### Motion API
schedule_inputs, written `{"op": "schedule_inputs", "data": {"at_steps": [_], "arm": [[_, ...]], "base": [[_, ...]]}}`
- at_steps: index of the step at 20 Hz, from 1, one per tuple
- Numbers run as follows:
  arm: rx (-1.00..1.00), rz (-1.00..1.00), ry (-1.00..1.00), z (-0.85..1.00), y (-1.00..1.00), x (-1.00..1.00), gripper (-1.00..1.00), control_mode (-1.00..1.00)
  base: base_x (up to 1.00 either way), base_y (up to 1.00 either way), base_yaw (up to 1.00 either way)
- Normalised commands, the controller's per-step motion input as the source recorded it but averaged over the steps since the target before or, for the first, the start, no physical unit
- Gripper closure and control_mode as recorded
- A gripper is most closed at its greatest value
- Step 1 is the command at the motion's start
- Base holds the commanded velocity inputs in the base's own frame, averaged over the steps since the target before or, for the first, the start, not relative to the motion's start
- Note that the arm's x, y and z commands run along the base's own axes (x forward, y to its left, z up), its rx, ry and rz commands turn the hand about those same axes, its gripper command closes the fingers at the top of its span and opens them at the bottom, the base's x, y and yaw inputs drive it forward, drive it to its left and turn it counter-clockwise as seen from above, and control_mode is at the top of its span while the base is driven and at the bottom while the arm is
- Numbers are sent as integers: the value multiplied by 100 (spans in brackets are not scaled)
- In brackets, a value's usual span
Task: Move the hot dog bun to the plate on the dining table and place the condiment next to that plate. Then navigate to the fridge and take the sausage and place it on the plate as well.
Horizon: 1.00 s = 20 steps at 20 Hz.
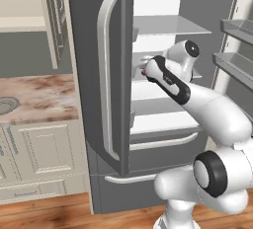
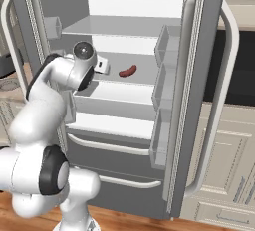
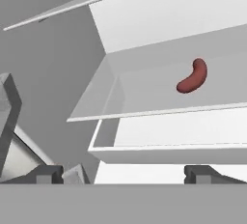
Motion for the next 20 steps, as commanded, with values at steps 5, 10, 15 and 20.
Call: {"op": "schedule_inputs", "data": {"at_steps": [5,10,15,20], "arm": [[0,14,0,-4,44,27,-100,-100],[0,15,0,-3,68,-23,-100,-100],[-5,13,-3,-7,99,-82,-100,-100],[-5,6,-3,0,100,-44,-100,-100]], "base": [[0,0,0],[0,0,0],[0,0,0],[0,0,0]]}}
